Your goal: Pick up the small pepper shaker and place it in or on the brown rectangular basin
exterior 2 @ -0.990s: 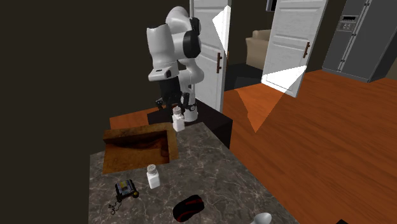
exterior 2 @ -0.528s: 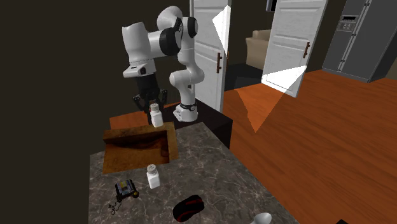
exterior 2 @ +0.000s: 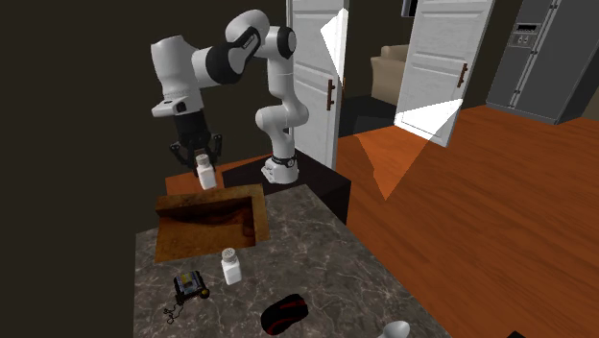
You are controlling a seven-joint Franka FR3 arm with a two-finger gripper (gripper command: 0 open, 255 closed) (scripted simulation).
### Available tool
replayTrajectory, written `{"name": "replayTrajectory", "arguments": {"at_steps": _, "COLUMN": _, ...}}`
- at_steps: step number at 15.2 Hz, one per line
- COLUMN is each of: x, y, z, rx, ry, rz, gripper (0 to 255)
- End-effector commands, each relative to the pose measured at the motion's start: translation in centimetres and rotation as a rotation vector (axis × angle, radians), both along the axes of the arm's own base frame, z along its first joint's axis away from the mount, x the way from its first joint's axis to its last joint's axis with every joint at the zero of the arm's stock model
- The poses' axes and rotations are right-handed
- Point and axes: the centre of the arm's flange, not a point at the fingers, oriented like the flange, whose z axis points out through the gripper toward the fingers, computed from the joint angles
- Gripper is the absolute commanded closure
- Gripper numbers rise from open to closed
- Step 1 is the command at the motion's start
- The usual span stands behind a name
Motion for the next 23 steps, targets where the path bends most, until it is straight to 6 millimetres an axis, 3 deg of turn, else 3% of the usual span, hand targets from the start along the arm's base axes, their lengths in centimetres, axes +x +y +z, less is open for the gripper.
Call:
{"name": "replayTrajectory", "arguments": {"at_steps": 1, "x": -0.2, "y": -0.3, "z": -0.9, "rx": 0.0, "ry": 0.0, "rz": 0.001, "gripper": 255}}
{"name": "replayTrajectory", "arguments": {"at_steps": 12, "x": -0.2, "y": -0.3, "z": -6.5, "rx": 0.0, "ry": 0.0, "rz": 0.001, "gripper": 255}}
{"name": "replayTrajectory", "arguments": {"at_steps": 20, "x": -0.2, "y": -0.3, "z": -6.5, "rx": 0.0, "ry": 0.0, "rz": 0.001, "gripper": 255}}
{"name": "replayTrajectory", "arguments": {"at_steps": 21, "x": -0.2, "y": -0.3, "z": -6.5, "rx": 0.0, "ry": 0.0, "rz": 0.001, "gripper": 0}}
{"name": "replayTrajectory", "arguments": {"at_steps": 23, "x": -0.2, "y": -0.3, "z": -6.5, "rx": 0.0, "ry": 0.0, "rz": 0.001, "gripper": 0}}
